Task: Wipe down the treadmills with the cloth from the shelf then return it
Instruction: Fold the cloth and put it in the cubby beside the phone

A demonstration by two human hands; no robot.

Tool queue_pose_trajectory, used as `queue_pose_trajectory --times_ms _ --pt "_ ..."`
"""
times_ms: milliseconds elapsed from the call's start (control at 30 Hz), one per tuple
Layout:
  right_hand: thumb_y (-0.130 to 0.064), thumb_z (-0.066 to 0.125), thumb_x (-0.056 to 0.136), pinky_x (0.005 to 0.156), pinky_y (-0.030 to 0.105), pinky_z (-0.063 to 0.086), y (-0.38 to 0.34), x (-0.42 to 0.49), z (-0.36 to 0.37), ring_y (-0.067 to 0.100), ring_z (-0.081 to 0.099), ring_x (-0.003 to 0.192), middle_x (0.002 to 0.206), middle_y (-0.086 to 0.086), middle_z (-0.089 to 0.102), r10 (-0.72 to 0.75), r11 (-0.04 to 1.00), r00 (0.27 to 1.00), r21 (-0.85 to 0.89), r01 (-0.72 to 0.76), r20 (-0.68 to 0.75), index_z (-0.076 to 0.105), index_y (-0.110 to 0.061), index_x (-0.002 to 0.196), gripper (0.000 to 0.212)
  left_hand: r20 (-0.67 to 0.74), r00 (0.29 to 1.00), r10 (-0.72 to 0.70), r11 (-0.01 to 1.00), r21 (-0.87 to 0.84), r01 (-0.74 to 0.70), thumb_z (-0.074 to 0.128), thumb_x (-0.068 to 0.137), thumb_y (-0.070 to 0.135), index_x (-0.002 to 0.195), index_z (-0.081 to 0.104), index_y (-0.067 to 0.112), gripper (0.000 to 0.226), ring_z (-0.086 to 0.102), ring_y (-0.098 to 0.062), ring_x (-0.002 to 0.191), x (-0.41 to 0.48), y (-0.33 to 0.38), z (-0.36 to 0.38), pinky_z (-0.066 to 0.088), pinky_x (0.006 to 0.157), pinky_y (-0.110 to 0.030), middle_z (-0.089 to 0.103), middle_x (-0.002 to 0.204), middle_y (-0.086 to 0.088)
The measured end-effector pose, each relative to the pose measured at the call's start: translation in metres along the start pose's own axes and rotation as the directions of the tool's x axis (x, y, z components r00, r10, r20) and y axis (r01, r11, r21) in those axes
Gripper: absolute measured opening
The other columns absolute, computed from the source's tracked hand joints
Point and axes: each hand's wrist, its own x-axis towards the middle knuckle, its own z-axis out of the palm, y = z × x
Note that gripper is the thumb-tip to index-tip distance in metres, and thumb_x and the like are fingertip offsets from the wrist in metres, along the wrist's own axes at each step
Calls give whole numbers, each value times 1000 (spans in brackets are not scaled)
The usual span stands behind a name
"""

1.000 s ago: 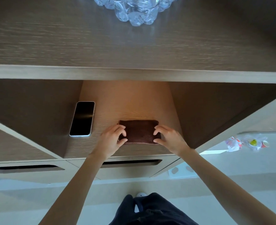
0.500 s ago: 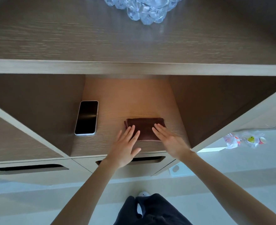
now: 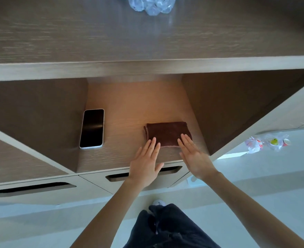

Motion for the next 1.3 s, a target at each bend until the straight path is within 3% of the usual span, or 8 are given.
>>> queue_pose_trajectory --times_ms 67,167,367,600,1000,1300 --pt "-18 42 101 96 33 51 8 9 2 21 19 143 154 13 25 29 1000 998 12 -29 -47 34 -3 144 46 3 1000 -7 1000 -4 7 24 98 51 150 -7 21 67 -15 -11 143 16 1 0 -1 116 -33 -21 155 3" --pt "-26 22 105 111 23 25 25 30 7 11 -14 142 160 6 0 96 995 995 -34 -95 22 10 -10 151 50 14 1000 -16 999 -34 16 26 98 51 150 -6 20 68 -14 -12 144 44 4 -2 2 117 -35 -17 157 1" --pt "-25 16 105 115 31 -7 42 88 14 23 -15 145 159 13 -8 173 979 983 -124 -164 67 -1 -5 150 52 -30 996 -80 992 -102 77 28 96 54 151 0 23 69 -11 -9 144 94 -4 -5 9 119 -40 -12 158 5" --pt "-21 20 105 119 35 0 54 155 8 25 -8 147 159 16 -2 209 978 978 2 -209 23 6 -1 149 51 -112 972 -206 969 -164 186 28 96 52 151 3 25 65 -5 -10 145 156 -14 -9 4 118 -41 -5 159 6" --pt "-17 28 103 119 38 4 68 225 3 27 -6 147 158 17 -2 348 938 938 12 -347 -16 4 2 149 54 -97 978 -182 981 -84 174 27 99 47 151 4 28 60 -2 -12 145 221 -30 -25 3 118 -42 -3 159 4" --pt "-11 32 99 118 37 9 74 245 -10 23 -5 147 160 11 -1 377 925 925 31 -378 44 7 -2 150 57 30 989 -147 989 30 146 33 97 47 150 0 28 65 0 -17 146 241 -44 -45 6 117 -43 -6 159 4"
